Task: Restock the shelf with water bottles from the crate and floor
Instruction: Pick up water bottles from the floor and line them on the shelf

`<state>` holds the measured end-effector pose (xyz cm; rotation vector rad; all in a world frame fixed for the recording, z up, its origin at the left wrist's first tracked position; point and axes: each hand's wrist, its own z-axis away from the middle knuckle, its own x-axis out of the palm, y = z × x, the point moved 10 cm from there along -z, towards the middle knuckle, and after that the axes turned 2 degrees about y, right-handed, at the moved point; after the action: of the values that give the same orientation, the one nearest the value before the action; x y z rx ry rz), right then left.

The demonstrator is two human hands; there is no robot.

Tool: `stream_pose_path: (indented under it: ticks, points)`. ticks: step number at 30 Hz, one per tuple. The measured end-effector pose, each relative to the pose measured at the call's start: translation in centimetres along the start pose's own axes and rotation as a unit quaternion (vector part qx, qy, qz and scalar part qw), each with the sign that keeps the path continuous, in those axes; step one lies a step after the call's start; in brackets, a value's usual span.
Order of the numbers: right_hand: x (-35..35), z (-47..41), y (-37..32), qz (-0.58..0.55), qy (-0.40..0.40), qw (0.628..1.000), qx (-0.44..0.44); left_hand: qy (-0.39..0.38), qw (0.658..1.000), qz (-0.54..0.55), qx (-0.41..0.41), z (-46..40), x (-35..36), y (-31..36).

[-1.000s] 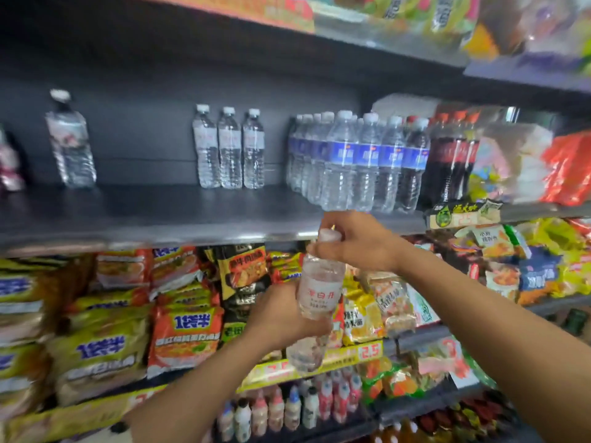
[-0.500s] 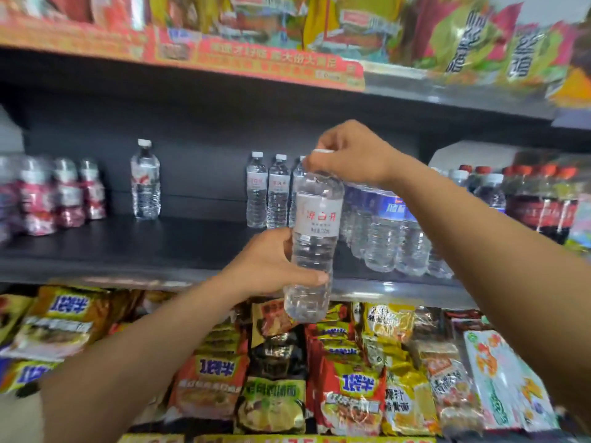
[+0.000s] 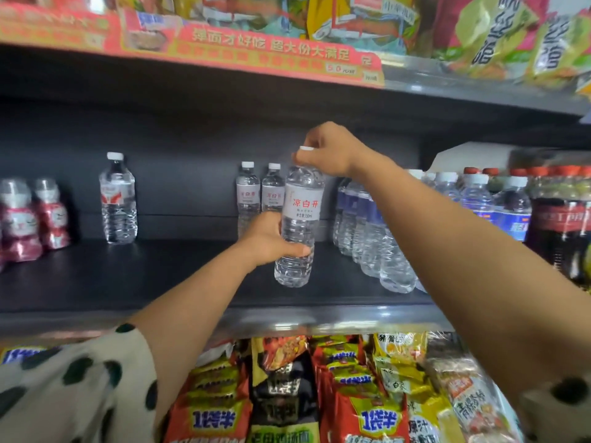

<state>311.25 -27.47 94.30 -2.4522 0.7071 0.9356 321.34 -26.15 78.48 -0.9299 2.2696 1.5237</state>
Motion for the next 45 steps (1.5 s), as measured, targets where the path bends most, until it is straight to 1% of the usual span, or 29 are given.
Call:
stream_pose_path:
  ticks: [4, 9, 14, 18, 21, 26, 36, 39, 45]
  points:
    - [2.3, -1.5, 2.6, 0.043, -0.024, 0.998, 0.027, -0.024, 1.0, -0.008, -0.013, -2.7, 1.9, -2.1]
    - [4.5, -4.1, 5.4, 0.048, -0.042, 0.998, 0.019, -0.028, 0.999, -0.001, -0.021, -6.1, 3.4, -3.7]
    - [6.6, -7.0, 8.5, 0.059, -0.062, 0.996, 0.007, -0.039, 0.998, -0.032, -0.041, -9.4, 4.5, -5.2]
    - [8.3, -9.1, 10.6, 0.056, -0.072, 0.996, 0.0, -0.05, 0.994, -0.08, -0.063, -11.9, 5.4, -6.9]
    - [9.6, -10.5, 11.7, 0.062, -0.082, 0.995, -0.005, -0.029, 0.991, -0.107, -0.069, -13.6, 5.6, -7.5]
    - [11.1, -12.1, 13.0, 0.06, -0.092, 0.994, 0.01, -0.012, 0.991, -0.108, -0.077, -16.1, 5.8, -8.9]
    - [11.8, -12.9, 14.0, 0.107, -0.108, 0.988, 0.025, 0.037, 0.983, -0.158, -0.081, -17.4, 5.3, -9.2]
    - [12.0, -13.0, 14.0, 0.116, -0.114, 0.986, 0.033, 0.037, 0.984, -0.152, -0.083, -17.6, 5.4, -9.2]
    - [12.2, -13.0, 13.1, 0.139, -0.121, 0.983, 0.015, 0.04, 0.984, -0.146, -0.091, -17.3, 5.3, -9.2]
